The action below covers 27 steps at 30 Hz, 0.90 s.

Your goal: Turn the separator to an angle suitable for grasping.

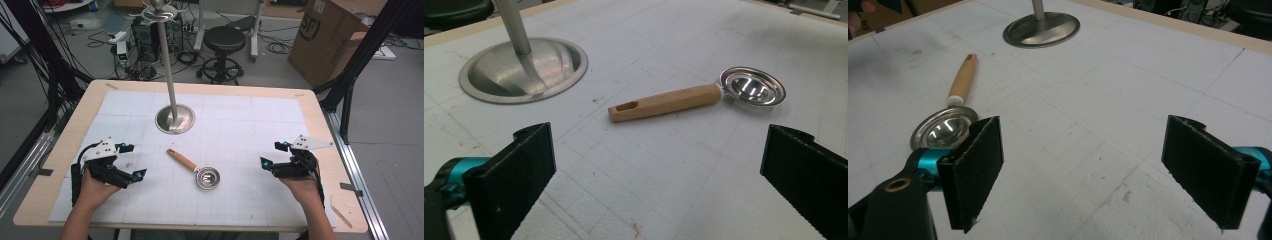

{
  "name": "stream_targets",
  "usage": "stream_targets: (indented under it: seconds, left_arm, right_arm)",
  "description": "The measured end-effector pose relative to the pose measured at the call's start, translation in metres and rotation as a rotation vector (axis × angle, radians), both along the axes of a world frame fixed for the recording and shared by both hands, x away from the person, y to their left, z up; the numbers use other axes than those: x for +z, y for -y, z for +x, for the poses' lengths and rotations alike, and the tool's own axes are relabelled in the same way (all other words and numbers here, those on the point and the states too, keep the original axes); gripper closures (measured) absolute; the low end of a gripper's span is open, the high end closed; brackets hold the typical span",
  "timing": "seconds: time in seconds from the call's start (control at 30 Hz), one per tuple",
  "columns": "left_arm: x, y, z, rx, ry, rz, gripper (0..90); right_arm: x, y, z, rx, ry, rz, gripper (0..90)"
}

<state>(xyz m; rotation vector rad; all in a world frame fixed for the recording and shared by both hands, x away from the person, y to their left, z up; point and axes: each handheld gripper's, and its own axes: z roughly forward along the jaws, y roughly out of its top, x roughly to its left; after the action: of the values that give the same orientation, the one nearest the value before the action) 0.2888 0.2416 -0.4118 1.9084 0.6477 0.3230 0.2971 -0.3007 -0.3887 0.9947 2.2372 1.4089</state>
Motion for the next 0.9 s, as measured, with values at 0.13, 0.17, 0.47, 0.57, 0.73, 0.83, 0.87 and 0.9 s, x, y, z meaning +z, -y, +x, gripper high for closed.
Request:
stream_targets:
  seconds: [0.13,0.17,0.47,0.57,0.73,0.83,0.87,0.9]
  left_arm:
    - [0.000,0.000,0.001,0.002,-0.002,-0.006,1.8]
    - [-0.001,0.000,0.001,0.001,-0.004,0.001,1.9]
    - [-0.004,0.005,0.006,-0.018,-0.002,0.007,1.9]
    - [-0.005,0.005,0.007,-0.010,-0.008,0.015,1.8]
    - [-0.002,0.003,0.003,-0.011,-0.001,0.010,1.8]
    - [-0.002,0.002,0.002,-0.011,-0.003,0.008,1.8]
    - [-0.002,0.002,0.001,-0.009,-0.002,0.007,1.9]
    - [-0.002,0.001,0.001,-0.008,-0.001,0.010,1.9]
  right_arm:
    - [-0.001,0.001,0.000,-0.005,-0.007,0.002,15.9]
    - [-0.002,0.001,-0.001,-0.007,-0.006,-0.004,15.9]
    - [-0.001,0.004,-0.003,-0.016,-0.011,-0.002,16.5]
    - [-0.002,0.003,-0.002,-0.017,-0.013,-0.010,16.5]
    - [-0.002,0.001,-0.002,-0.013,-0.016,-0.009,16.5]
    - [-0.002,-0.003,-0.001,0.000,-0.015,-0.014,16.5]
    - [-0.001,-0.005,0.000,0.005,-0.016,-0.014,16.5]
    - [-0.001,-0.008,0.000,0.011,-0.017,-0.017,16.5]
